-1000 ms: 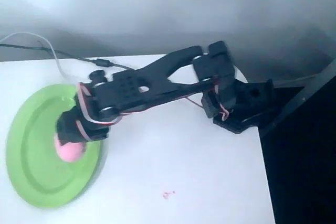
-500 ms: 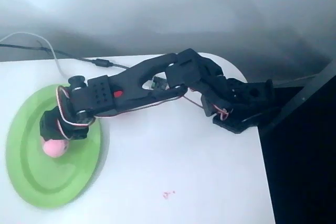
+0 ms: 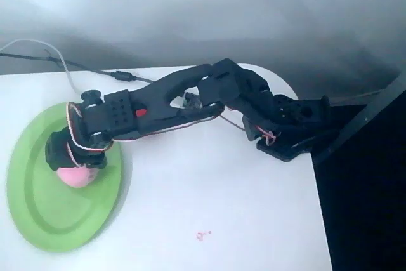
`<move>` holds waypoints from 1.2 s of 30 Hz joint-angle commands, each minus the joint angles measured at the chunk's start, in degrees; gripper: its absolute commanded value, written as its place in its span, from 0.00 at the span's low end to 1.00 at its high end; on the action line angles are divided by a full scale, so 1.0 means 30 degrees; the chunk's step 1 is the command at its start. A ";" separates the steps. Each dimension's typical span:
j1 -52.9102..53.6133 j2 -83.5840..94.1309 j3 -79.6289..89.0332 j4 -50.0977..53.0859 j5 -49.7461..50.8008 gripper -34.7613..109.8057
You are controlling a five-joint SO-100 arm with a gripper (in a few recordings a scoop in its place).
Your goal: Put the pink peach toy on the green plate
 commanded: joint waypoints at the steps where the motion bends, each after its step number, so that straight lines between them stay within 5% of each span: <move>1: -0.0205 0.0205 -0.0557 0.0146 -0.1992 0.63; 17: -0.0234 0.6357 0.1113 0.0146 -0.2930 0.61; 24: -0.0146 1.6406 0.8408 0.0146 -0.2900 0.52; 30: -0.0176 2.4287 1.7578 0.0205 0.0146 0.24; 36: 0.1758 3.0674 2.5840 0.0146 -0.0088 0.24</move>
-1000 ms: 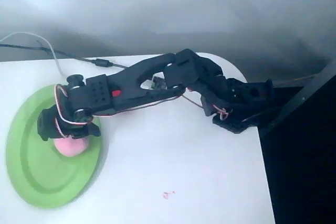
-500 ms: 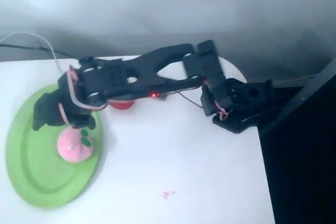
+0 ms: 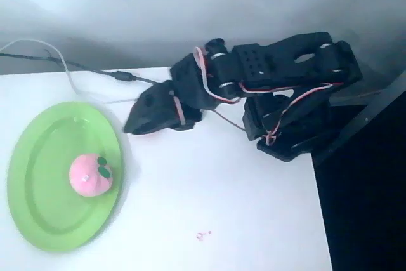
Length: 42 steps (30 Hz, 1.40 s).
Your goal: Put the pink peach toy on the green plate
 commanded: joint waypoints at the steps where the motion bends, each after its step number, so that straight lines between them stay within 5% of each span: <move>1: 0.1260 0.4248 0.4980 0.0117 -0.0029 0.24; 17: 0.3984 1.4883 1.8516 0.1553 0.1348 0.24; 31: 0.3398 1.6201 1.9219 0.7295 0.1201 0.24; 42: 0.3047 1.6201 1.9248 0.7500 0.1787 0.24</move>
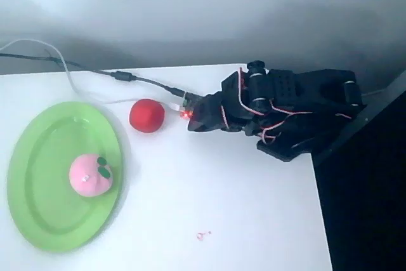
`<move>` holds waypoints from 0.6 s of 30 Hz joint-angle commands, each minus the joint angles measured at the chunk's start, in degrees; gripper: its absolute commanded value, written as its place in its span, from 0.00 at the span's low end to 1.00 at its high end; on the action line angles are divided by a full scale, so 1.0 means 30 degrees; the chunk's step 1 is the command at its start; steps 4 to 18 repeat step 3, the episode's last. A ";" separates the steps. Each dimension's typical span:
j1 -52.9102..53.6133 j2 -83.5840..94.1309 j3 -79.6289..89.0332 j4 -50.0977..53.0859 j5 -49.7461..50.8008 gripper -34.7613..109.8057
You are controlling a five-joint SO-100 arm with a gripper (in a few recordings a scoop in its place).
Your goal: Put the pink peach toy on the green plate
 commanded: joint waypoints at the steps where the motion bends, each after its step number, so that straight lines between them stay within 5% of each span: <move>1: 0.0205 0.0352 0.1025 0.0527 0.0381 0.24; 18: 0.0176 0.0352 0.1025 0.0527 0.0381 0.24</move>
